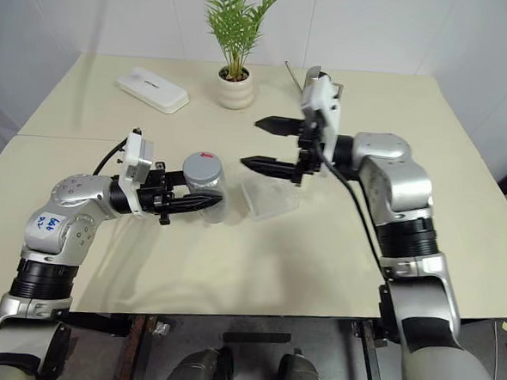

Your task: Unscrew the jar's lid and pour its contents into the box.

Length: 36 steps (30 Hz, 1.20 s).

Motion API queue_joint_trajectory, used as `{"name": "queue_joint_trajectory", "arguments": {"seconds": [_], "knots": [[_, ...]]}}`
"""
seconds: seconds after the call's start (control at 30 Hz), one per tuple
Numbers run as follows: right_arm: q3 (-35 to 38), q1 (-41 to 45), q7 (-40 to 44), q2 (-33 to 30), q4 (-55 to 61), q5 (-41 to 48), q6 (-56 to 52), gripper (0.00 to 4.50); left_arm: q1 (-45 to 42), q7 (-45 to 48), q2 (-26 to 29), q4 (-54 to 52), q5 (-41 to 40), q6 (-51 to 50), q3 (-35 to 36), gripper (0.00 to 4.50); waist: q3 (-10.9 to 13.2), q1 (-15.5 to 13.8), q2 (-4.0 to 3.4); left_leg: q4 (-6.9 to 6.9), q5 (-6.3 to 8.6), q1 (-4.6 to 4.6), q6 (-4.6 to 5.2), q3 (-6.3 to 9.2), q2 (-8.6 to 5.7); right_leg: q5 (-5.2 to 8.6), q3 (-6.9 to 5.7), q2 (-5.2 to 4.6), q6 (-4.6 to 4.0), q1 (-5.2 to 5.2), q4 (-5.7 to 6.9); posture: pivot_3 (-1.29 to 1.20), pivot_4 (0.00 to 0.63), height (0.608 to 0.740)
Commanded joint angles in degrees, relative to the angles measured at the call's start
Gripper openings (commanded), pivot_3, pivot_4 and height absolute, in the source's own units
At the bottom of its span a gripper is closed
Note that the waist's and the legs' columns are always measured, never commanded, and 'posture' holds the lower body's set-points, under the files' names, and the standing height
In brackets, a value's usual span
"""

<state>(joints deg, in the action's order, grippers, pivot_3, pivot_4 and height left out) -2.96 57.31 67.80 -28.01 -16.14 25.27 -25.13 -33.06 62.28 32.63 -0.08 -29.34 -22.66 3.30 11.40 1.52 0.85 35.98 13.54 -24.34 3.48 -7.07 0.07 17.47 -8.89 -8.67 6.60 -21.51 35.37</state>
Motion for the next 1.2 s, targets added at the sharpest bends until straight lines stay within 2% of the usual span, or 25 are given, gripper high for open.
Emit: {"name": "queue_joint_trajectory", "arguments": {"seconds": [0.03,0.13,0.27,0.53,0.87,1.2], "knots": [[2.05,-0.74,1.16,-1.87,2.55,1.58,-1.22,4.48,-0.38,0.29,0.23,-2.1,-0.94,1.25,0.96,1.9,0.01,0.22,-0.01,-0.01,-0.01,0.01,-0.01,-0.02,0.04,0.0,0.0,0.02,0.0,0.0,0.0,0.0,0.15,0.74],[2.28,-1.31,1.91,-2.07,5.43,3.14,-2.86,4.48,-0.4,0.3,0.36,-1.77,-0.71,1.39,0.97,1.9,0.02,0.16,-0.04,-0.01,-0.02,0.01,-0.04,-0.02,0.09,0.0,-0.02,0.06,0.0,-0.01,0.01,0.0,0.15,0.74],[1.26,-0.93,0.39,1.04,10.64,5.57,-5.89,4.48,-0.84,0.28,0.28,-1.17,-0.41,1.51,0.74,1.9,0.04,0.19,-0.06,0.0,-0.02,0.01,-0.04,-0.03,0.1,0.0,0.0,0.05,0.0,-0.01,0.02,0.0,0.15,0.74],[-4.88,-0.48,-7.97,8.63,19.02,4.48,-12.2,4.48,-1.35,0.37,0.21,-0.58,-0.02,1.43,0.3,1.9,0.04,0.0,-0.07,0.01,-0.02,0.01,-0.04,0.0,0.07,0.0,0.0,0.01,0.0,-0.03,0.07,0.0,0.15,0.74],[-7.66,1.47,-11.44,12.29,15.11,0.71,-9.82,4.48,-1.76,0.29,0.02,-0.68,-0.07,1.08,-0.07,1.9,0.04,0.04,-0.07,0.0,-0.02,0.0,-0.04,0.03,0.04,0.0,0.0,0.03,0.0,-0.04,0.11,0.0,0.15,0.74],[-6.01,1.34,-9.39,9.74,11.44,-0.59,-7.27,4.48,-1.37,0.27,0.25,-1.09,-0.32,0.93,0.04,1.9,0.04,0.07,-0.06,0.0,-0.02,0.0,-0.04,0.01,0.04,0.0,0.0,0.05,0.0,-0.05,0.11,0.0,0.15,0.74]]}}
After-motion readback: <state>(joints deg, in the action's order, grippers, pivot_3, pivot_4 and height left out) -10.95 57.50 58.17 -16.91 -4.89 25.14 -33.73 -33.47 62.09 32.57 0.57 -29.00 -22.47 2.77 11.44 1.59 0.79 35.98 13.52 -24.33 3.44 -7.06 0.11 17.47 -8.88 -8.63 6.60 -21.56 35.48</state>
